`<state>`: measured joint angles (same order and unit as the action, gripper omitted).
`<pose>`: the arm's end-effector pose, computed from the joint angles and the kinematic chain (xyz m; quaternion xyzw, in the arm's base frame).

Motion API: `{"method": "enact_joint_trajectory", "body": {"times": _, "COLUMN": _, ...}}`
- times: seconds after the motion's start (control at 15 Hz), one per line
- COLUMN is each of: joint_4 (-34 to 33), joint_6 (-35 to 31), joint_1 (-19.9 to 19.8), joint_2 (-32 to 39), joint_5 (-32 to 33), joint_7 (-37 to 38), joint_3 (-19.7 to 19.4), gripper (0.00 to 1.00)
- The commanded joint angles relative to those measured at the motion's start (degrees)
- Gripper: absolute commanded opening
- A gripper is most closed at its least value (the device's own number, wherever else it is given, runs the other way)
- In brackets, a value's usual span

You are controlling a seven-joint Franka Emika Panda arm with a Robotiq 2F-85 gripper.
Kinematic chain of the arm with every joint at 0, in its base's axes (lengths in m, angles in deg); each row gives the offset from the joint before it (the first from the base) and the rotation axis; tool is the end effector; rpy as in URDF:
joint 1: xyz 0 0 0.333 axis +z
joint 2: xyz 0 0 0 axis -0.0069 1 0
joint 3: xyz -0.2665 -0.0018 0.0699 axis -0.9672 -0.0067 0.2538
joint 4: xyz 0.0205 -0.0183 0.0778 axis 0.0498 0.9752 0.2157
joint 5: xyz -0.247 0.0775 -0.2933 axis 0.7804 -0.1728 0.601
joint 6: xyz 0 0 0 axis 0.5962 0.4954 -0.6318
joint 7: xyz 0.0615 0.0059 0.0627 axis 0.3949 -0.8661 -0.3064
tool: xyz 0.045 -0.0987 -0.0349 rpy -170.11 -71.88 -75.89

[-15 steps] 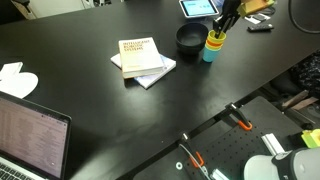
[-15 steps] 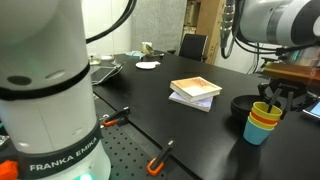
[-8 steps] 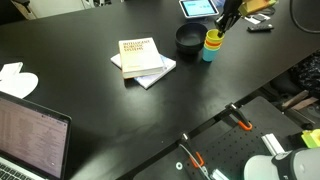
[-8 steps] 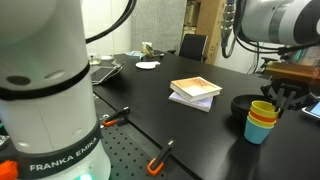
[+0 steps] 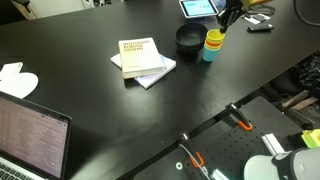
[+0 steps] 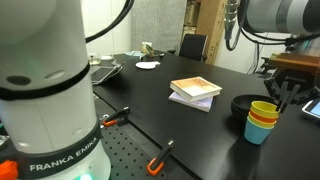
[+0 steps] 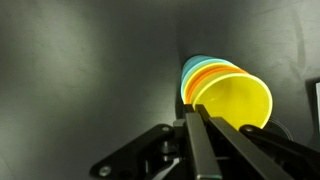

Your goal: Separate the cups

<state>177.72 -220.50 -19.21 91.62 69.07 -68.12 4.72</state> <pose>0.4987 -0.2549 0.2255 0.9983 -0.0198 0.0327 0.0441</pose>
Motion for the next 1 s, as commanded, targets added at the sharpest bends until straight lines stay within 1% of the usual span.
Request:
{"method": "enact_joint_trajectory", "body": {"times": 0.0, "joint_4": -1.71, "joint_6": 4.09, "joint_1": 0.80, "joint_2": -1.58, "joint_5": 0.00, "joint_7": 0.98, "joint_3": -0.58, "gripper": 0.09}}
{"method": "enact_joint_trajectory", "body": {"times": 0.07, "joint_4": -2.00, "joint_6": 4.61, "joint_1": 0.85, "joint_2": -1.38, "joint_5": -0.11, "joint_7": 0.86, "joint_3": -0.52, "gripper": 0.10}}
{"method": "enact_joint_trajectory", "body": {"times": 0.13, "joint_4": -2.19, "joint_6": 5.15, "joint_1": 0.90, "joint_2": -1.21, "joint_5": -0.15, "joint_7": 0.65, "joint_3": -0.45, "gripper": 0.09}}
{"method": "enact_joint_trajectory", "body": {"times": 0.2, "joint_4": -2.35, "joint_6": 5.34, "joint_1": 0.95, "joint_2": -0.85, "joint_5": -0.33, "joint_7": 0.69, "joint_3": -0.38, "gripper": 0.14}}
{"method": "enact_joint_trajectory", "body": {"times": 0.27, "joint_4": -2.21, "joint_6": 4.79, "joint_1": 1.14, "joint_2": -0.64, "joint_5": 0.16, "joint_7": 0.76, "joint_3": -0.50, "gripper": 0.34}}
{"method": "enact_joint_trajectory", "body": {"times": 0.33, "joint_4": -2.16, "joint_6": 4.31, "joint_1": 1.26, "joint_2": -0.36, "joint_5": 0.43, "joint_7": 0.91, "joint_3": -0.57, "gripper": 0.36}}
{"method": "enact_joint_trajectory", "body": {"times": 0.4, "joint_4": -2.20, "joint_6": 4.09, "joint_1": 1.15, "joint_2": -0.06, "joint_5": -0.02, "joint_7": 0.40, "joint_3": -0.36, "gripper": 0.41}}
{"method": "enact_joint_trajectory", "body": {"times": 0.47, "joint_4": -2.11, "joint_6": 3.09, "joint_1": 1.28, "joint_2": 0.27, "joint_5": 0.39, "joint_7": 0.55, "joint_3": -0.48, "gripper": 0.48}}
{"method": "enact_joint_trajectory", "body": {"times": 0.53, "joint_4": -1.96, "joint_6": 1.70, "joint_1": 1.25, "joint_2": 0.56, "joint_5": 0.53, "joint_7": 0.20, "joint_3": -0.45, "gripper": 0.57}}
{"method": "enact_joint_trajectory", "body": {"times": 0.6, "joint_4": -1.92, "joint_6": 1.03, "joint_1": 1.23, "joint_2": 0.72, "joint_5": 0.49, "joint_7": 0.19, "joint_3": -0.42, "gripper": 0.63}}
{"method": "enact_joint_trajectory", "body": {"times": 0.67, "joint_4": -1.92, "joint_6": 0.51, "joint_1": 1.23, "joint_2": 0.90, "joint_5": 0.59, "joint_7": 0.30, "joint_3": -0.47, "gripper": 0.72}}
{"method": "enact_joint_trajectory", "body": {"times": 0.8, "joint_4": -2.03, "joint_6": -0.43, "joint_1": 1.18, "joint_2": 1.40, "joint_5": 0.76, "joint_7": 0.48, "joint_3": -0.55, "gripper": 0.85}}
{"method": "enact_joint_trajectory", "body": {"times": 0.87, "joint_4": -2.12, "joint_6": -0.75, "joint_1": 1.08, "joint_2": 1.69, "joint_5": 0.63, "joint_7": 0.40, "joint_3": -0.49, "gripper": 0.94}}
{"method": "enact_joint_trajectory", "body": {"times": 0.93, "joint_4": -2.14, "joint_6": -0.99, "joint_1": 1.07, "joint_2": 1.94, "joint_5": 0.70, "joint_7": 0.50, "joint_3": -0.52, "gripper": 0.99}}
